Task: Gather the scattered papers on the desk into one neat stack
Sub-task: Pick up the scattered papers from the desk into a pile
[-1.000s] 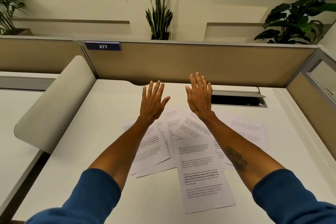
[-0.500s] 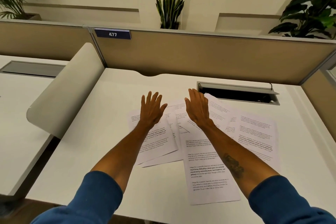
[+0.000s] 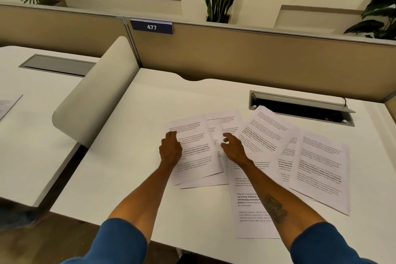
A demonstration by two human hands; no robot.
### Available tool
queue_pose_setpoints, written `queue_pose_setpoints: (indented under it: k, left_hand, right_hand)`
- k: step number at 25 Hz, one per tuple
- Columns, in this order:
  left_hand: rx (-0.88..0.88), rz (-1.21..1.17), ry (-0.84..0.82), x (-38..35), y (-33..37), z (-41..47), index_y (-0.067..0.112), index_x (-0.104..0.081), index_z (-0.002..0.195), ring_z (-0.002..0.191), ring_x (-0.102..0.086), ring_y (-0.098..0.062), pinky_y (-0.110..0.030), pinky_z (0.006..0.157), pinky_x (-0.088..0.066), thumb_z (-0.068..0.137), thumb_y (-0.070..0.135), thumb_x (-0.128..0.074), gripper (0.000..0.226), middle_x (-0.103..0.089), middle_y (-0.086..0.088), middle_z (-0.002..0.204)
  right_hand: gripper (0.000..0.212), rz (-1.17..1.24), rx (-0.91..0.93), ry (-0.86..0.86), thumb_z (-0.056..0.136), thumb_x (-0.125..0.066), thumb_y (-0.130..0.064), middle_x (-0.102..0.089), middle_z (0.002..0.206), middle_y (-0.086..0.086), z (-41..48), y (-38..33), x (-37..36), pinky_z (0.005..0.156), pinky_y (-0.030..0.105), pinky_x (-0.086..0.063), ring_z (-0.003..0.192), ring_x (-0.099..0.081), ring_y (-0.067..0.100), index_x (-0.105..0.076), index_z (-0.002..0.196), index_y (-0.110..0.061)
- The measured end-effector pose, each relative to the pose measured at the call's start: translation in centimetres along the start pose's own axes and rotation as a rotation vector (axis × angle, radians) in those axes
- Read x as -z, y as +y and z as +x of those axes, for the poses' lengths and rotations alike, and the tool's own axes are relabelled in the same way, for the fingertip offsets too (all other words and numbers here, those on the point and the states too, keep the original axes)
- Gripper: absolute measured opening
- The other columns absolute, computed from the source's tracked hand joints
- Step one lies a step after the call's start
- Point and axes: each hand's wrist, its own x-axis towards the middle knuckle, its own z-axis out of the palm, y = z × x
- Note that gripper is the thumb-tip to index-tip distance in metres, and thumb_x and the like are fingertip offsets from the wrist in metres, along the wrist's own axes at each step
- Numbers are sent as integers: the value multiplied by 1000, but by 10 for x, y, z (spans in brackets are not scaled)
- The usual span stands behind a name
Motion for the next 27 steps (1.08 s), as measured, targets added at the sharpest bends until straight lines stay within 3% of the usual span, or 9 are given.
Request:
queue_pose_setpoints:
  k: [3,6,10,16,20,23,27]
  left_hand:
    - [72,-71,3,-3,-18,-4,4,-41,149,131,-49,-39,-49,107,-44,99,2,-47,50,-43,-15,152]
    - [180,-143,-11,-7,-28,-7,2,-40,146,132,-50,-41,-51,106,-45,101,14,-55,49,-40,-17,152]
    - [265,-167,-22,-17,-28,-12,1,-33,149,131,-47,-45,-53,106,-45,96,26,-66,67,-30,-15,156]
    - [300,-131,-44,-28,-20,-14,6,-28,151,131,-42,-41,-52,104,-42,83,22,-80,87,-31,-13,152]
    - [244,-123,-60,-35,-20,-15,8,-23,155,129,-42,-42,-51,104,-44,84,10,-77,89,-26,-13,155]
    - [253,-202,-74,-35,-20,-12,8,-19,158,129,-42,-43,-54,107,-43,83,3,-76,93,-28,-15,152]
    - [268,-188,-94,-30,-21,-10,10,-20,158,131,-42,-41,-54,107,-44,80,9,-81,99,-32,-14,150]
  right_hand:
    - [48,64,-75,-13,100,-53,-10,-55,142,17,-1,7,-12,109,39,-45,129,-54,31,-43,147,-7]
    - [51,98,-111,-15,99,-54,-8,-53,144,18,-1,7,-22,112,43,-43,132,-52,32,-42,148,-7]
    - [55,5,-65,15,95,-57,-4,-48,146,19,-9,4,-42,114,42,-38,134,-48,33,-41,148,-3]
    - [61,-94,-41,24,97,-53,-7,-37,151,17,-18,1,-70,114,41,-32,135,-38,35,-29,153,-5]
    - [68,12,-141,35,94,-59,-8,-39,150,18,-11,-4,-71,115,44,-36,135,-40,37,-28,154,-8]
    - [74,189,-231,5,89,-66,-10,-51,143,18,-3,-9,-63,111,50,-43,130,-50,36,-29,153,-12]
    - [54,337,-290,-15,89,-69,-15,-62,136,12,7,-12,-53,103,42,-51,121,-61,32,-52,140,-9]
